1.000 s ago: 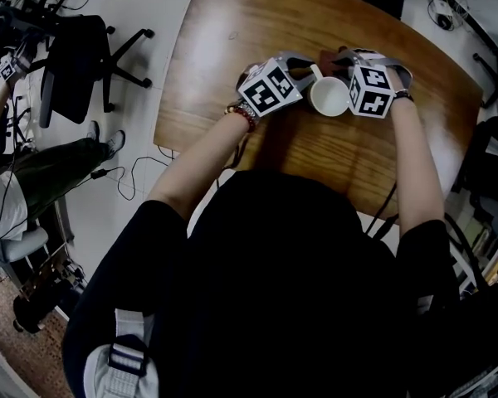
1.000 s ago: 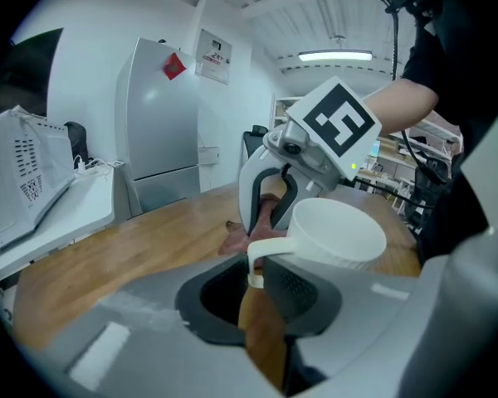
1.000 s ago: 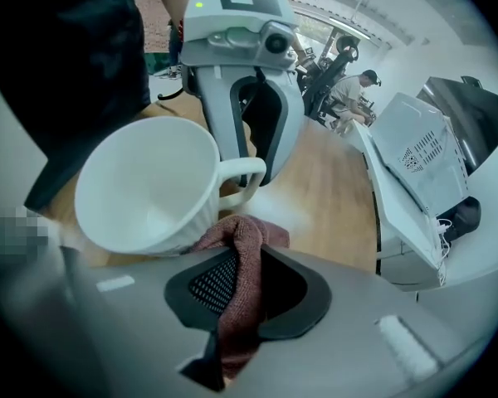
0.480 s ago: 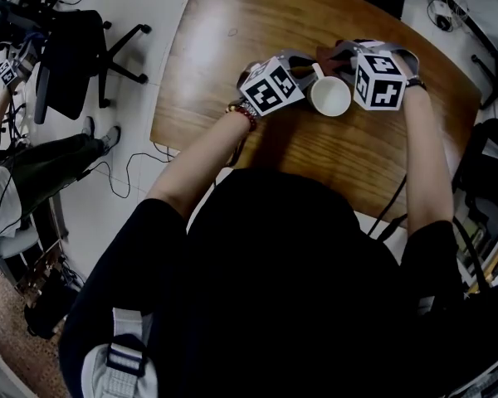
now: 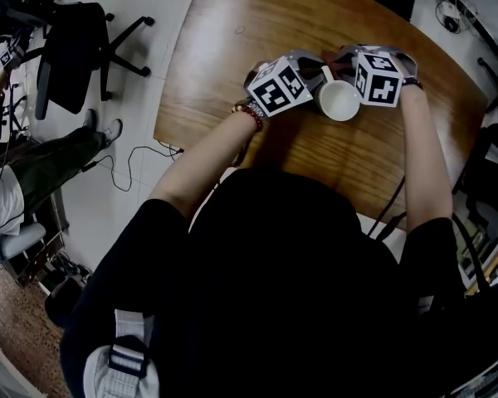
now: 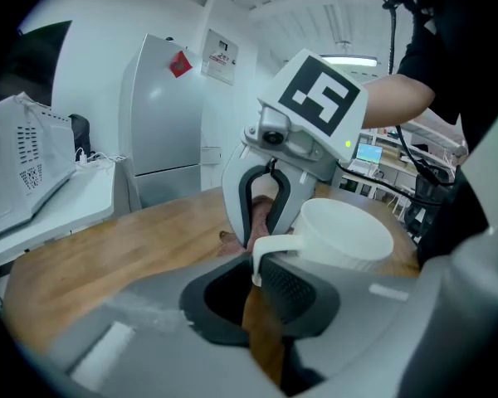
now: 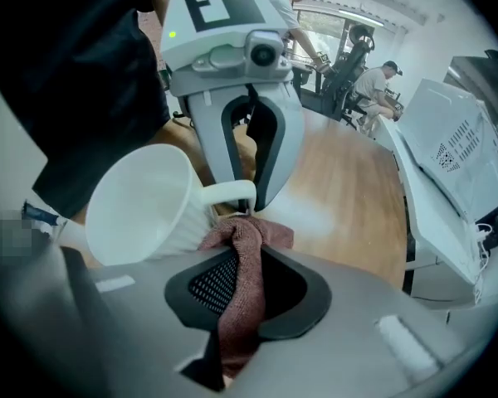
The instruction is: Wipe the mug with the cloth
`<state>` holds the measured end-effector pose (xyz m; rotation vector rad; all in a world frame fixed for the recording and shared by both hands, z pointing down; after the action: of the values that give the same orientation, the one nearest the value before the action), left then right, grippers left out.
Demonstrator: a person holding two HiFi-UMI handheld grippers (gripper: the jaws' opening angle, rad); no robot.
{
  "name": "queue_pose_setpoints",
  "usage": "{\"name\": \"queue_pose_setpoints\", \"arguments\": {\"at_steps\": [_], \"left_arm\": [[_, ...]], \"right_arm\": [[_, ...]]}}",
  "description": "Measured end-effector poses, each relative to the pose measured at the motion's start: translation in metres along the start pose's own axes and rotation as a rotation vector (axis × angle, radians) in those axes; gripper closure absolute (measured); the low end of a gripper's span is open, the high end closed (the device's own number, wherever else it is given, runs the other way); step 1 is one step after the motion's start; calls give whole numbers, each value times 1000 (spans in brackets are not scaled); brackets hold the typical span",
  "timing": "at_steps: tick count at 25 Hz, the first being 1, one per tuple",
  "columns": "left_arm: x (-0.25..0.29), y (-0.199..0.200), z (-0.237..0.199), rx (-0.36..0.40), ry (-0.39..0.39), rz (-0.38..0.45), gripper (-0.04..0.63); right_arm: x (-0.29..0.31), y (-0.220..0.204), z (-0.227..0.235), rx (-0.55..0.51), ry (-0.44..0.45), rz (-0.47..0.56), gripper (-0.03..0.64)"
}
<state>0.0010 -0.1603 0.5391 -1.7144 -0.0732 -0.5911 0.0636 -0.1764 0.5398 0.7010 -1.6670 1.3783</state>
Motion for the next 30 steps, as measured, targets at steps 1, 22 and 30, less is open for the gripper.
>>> {"name": "queue_pose_setpoints", "arguments": {"at_steps": [1, 22, 30], "left_arm": [[-1, -1, -1, -6, -4, 5, 559], [-25, -10, -5, -99, 11, 67, 546], [-57, -42, -5, -125, 61, -10, 569]], "right_arm": [[3, -1, 0, 11, -1, 0, 558], [-73, -30, -96, 425, -446, 79, 555], [-16, -43, -156, 507, -385, -52, 551]]}}
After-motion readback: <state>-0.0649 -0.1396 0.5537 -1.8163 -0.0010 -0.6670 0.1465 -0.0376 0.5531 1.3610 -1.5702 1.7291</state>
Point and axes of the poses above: the fingertips, and each gripper's own axes: x forward along the fingers, z to its right, y out of its top, the point moved 5 cm from there along -x, backward along the fingers, and after that the axes turned 12 degrees about z, right-handed, at the moved point
